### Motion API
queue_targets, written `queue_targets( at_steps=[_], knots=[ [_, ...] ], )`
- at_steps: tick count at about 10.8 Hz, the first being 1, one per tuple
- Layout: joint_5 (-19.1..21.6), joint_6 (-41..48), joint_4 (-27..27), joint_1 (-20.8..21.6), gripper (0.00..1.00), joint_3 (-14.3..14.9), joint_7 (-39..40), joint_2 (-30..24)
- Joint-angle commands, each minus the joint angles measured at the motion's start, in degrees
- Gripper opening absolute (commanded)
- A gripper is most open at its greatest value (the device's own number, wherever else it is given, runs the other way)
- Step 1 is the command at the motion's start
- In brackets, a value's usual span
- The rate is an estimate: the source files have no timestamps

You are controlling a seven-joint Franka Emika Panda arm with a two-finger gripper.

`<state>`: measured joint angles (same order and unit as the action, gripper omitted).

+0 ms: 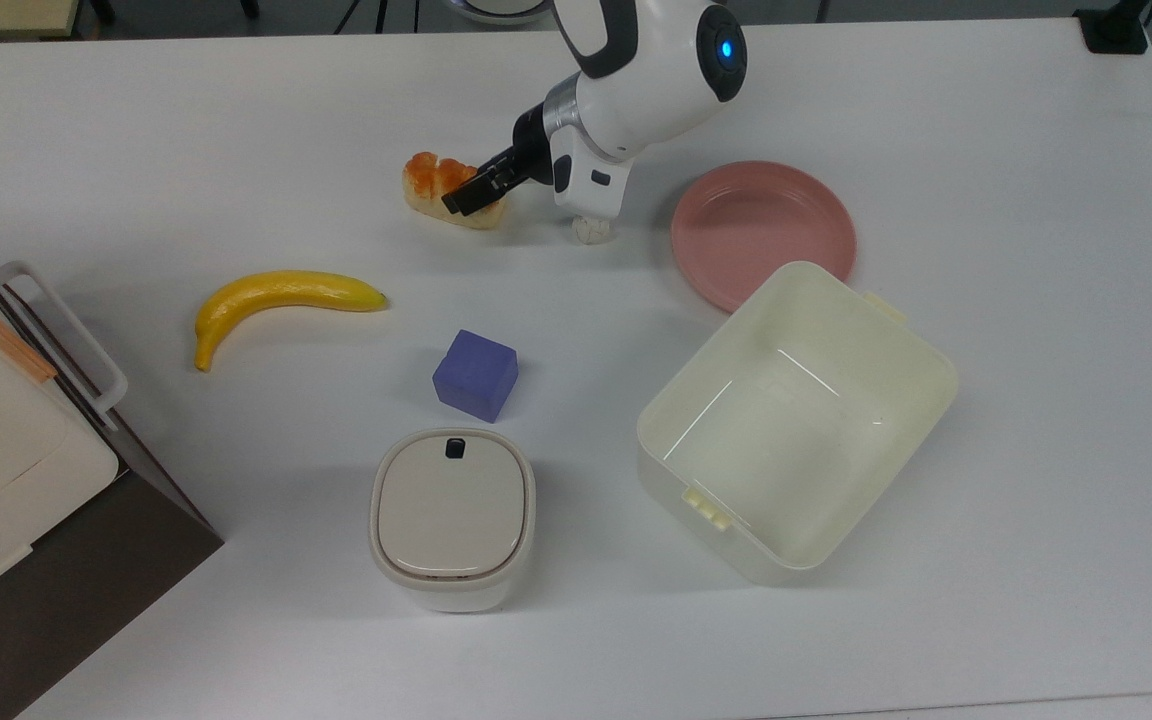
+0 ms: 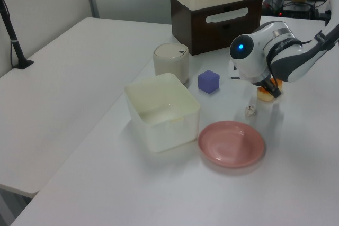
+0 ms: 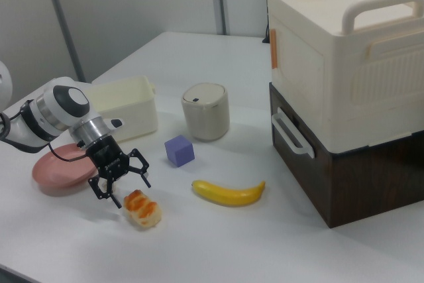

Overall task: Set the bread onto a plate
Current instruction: 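Lift the bread roll up off the table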

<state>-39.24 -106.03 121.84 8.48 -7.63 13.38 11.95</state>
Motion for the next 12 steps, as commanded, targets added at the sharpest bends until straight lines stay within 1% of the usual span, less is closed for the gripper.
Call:
queue_targets(
  at_steps=[1, 2, 3, 4, 5, 7, 8, 9, 10, 12],
  knots=[
    [-2.24, -2.07, 2.0, -0.04, 0.57, 0.25, 2.34, -0.88],
    [-2.33, -2.07, 1.82, -0.13, 0.4, 0.25, 3.22, -0.79],
    [-2.42, -2.16, 1.82, -0.13, 0.27, 0.25, 3.84, -0.53],
    [-2.42, -2.16, 1.82, -0.04, 0.17, 0.25, 3.93, -0.17],
    [-2.59, -2.16, 1.47, -0.13, 0.1, 0.25, 5.06, -0.08],
    [-2.07, -1.9, 0.07, -0.3, 0.09, 0.16, 5.95, -0.52],
    [-1.28, -1.37, -1.51, -0.3, 0.09, 0.16, 5.69, -1.48],
    [3.16, -1.37, -3.35, -0.65, 0.09, 0.25, 5.69, -3.66],
    [8.51, -0.41, -6.59, -1.0, 0.09, 0.34, 5.69, -4.99],
    [17.83, 5.55, -14.23, -1.97, 0.09, 0.51, 4.73, -5.53]
  ],
)
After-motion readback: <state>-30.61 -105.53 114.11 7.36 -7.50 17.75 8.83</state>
